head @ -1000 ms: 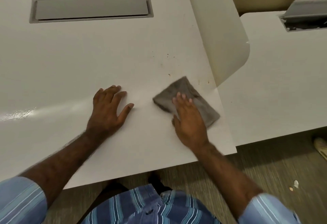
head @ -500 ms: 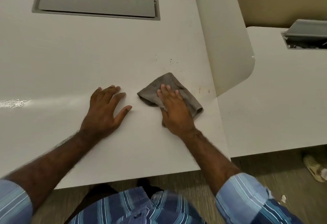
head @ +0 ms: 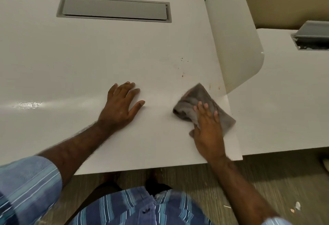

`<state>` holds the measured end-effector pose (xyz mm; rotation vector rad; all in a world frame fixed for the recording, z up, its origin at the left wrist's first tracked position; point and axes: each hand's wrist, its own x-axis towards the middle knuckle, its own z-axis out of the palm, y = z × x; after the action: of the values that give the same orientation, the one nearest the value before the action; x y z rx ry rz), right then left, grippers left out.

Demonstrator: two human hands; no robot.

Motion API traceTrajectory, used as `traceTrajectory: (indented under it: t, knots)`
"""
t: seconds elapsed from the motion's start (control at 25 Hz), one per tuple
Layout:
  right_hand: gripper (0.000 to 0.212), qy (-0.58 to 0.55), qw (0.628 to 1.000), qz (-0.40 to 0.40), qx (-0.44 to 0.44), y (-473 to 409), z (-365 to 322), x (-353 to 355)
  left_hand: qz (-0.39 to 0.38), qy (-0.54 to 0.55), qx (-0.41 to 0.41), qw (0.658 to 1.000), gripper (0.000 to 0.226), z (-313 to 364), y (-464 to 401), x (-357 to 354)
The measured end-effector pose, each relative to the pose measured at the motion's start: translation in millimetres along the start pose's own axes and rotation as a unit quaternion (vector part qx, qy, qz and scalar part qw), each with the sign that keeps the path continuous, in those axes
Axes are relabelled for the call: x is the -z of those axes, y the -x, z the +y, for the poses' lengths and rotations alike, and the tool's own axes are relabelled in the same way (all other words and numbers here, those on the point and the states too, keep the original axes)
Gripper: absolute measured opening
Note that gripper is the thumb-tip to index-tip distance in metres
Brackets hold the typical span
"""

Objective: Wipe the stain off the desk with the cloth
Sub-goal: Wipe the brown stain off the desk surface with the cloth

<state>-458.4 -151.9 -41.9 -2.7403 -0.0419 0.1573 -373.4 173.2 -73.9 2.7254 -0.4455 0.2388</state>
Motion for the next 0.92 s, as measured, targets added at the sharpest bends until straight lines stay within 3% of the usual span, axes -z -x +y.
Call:
traceTrajectory:
  t: [0.12, 0.24, 0.48, 0.72, 0.92]
  knots:
    - [0.074, 0.003, 1.0, -0.005, 0.006, 97, 5, -11, 0.002, -0.004, 0.005, 1.0, 0.058, -1, 0, -3]
    - [0.064, 0.02, 0.999, -0.02, 0.033, 126, 2, -26, 0.02, -0.012, 0.003, 1.0, 0.059, -1, -2, -7]
    - [0.061, 0.093, 0.991, -0.005, 0.096, 2, -8, -27, 0.042, -0.025, -0.006, 0.999, 0.054, -1, -1, -10]
    - [0.061, 0.107, 0.994, 0.013, 0.036, -175, -25, -4, 0.027, -0.013, -0.002, 1.0, 0.051, 2, 0, -4]
    - [0.056, 0.099, 0.994, 0.032, 0.038, -160, -20, 0, 0.0, 0.001, 0.01, 1.0, 0.053, 2, 1, 0]
